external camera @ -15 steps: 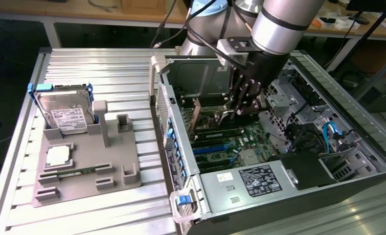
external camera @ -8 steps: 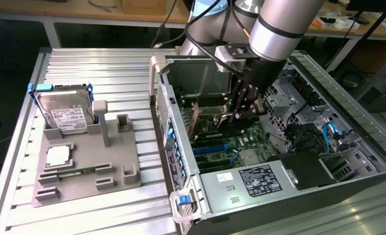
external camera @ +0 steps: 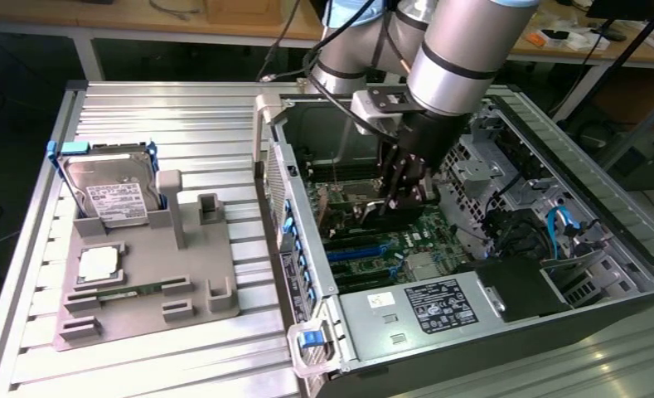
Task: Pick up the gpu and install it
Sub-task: 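Insert the gpu into the slot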
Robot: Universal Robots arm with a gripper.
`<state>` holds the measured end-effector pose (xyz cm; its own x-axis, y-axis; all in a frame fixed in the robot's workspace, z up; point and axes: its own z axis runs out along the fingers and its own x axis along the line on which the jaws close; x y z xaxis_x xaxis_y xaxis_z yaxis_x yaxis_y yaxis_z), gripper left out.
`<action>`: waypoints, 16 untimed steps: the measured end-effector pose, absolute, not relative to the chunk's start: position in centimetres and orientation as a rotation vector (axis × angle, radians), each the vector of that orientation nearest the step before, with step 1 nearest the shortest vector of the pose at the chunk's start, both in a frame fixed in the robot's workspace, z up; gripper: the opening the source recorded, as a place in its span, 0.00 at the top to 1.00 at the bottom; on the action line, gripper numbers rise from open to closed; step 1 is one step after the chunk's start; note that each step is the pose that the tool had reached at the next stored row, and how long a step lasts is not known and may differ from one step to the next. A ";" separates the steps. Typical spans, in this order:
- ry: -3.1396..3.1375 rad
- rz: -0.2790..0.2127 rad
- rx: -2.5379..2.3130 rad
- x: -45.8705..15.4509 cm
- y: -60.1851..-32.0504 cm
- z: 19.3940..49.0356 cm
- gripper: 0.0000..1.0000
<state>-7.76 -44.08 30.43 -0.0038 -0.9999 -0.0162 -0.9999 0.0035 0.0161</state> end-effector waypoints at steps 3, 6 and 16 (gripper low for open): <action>2.221 0.026 -2.213 -8.3 -45.1 29.6 0.73; 2.218 0.019 -2.210 -9.1 -45.7 29.2 0.73; 2.216 0.018 -2.210 -9.5 -46.0 29.0 0.73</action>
